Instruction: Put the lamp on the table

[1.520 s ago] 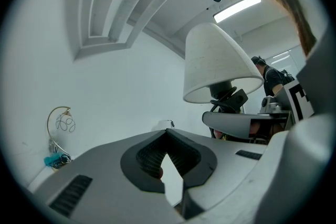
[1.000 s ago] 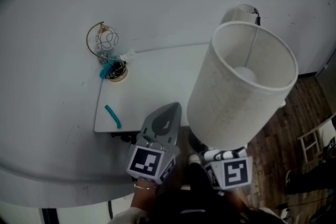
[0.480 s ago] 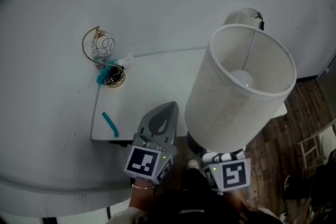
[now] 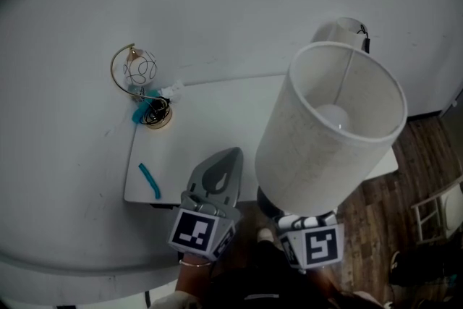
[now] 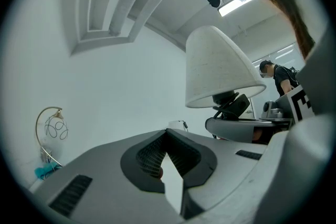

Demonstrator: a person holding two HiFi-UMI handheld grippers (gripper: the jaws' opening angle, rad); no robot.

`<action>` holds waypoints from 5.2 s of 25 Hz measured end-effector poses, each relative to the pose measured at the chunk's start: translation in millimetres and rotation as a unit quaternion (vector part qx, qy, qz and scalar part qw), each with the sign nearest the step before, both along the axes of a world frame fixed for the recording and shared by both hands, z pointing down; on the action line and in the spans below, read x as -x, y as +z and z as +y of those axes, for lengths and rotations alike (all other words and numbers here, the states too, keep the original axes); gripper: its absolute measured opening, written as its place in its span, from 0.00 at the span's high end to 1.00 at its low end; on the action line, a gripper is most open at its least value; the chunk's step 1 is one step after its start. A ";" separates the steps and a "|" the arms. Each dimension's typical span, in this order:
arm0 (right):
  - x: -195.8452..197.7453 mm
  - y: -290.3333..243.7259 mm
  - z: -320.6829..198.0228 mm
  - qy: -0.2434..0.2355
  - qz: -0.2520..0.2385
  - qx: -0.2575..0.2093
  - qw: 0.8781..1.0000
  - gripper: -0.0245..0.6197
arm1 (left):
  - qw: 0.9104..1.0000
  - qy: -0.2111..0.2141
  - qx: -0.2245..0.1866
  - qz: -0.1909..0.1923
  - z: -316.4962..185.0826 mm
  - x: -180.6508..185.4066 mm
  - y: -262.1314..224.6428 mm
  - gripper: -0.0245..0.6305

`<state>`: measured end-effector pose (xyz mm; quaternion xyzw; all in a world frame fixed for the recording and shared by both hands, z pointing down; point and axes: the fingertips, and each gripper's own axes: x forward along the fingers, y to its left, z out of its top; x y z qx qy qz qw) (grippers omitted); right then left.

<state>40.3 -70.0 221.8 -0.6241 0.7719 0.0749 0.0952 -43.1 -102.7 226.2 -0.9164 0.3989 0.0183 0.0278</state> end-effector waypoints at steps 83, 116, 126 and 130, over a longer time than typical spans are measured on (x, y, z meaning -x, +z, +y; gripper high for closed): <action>-60.7 107.7 -250.1 -0.020 0.002 0.044 0.999 0.80 | 0.995 -0.079 0.057 -0.003 -200.9 -13.6 75.7 0.96; -50.3 160.1 -241.6 -0.001 -0.008 0.052 0.999 0.80 | 0.997 -0.074 0.038 -0.008 -179.1 -25.0 94.6 0.96; -44.6 173.0 -236.4 -0.009 -0.004 0.056 0.998 0.80 | 0.995 -0.087 0.039 -0.007 -171.8 -20.0 100.4 0.96; -42.6 176.8 -236.4 -0.010 -0.004 0.054 0.998 0.80 | 0.995 -0.088 0.040 -0.007 -172.0 -19.3 103.3 0.96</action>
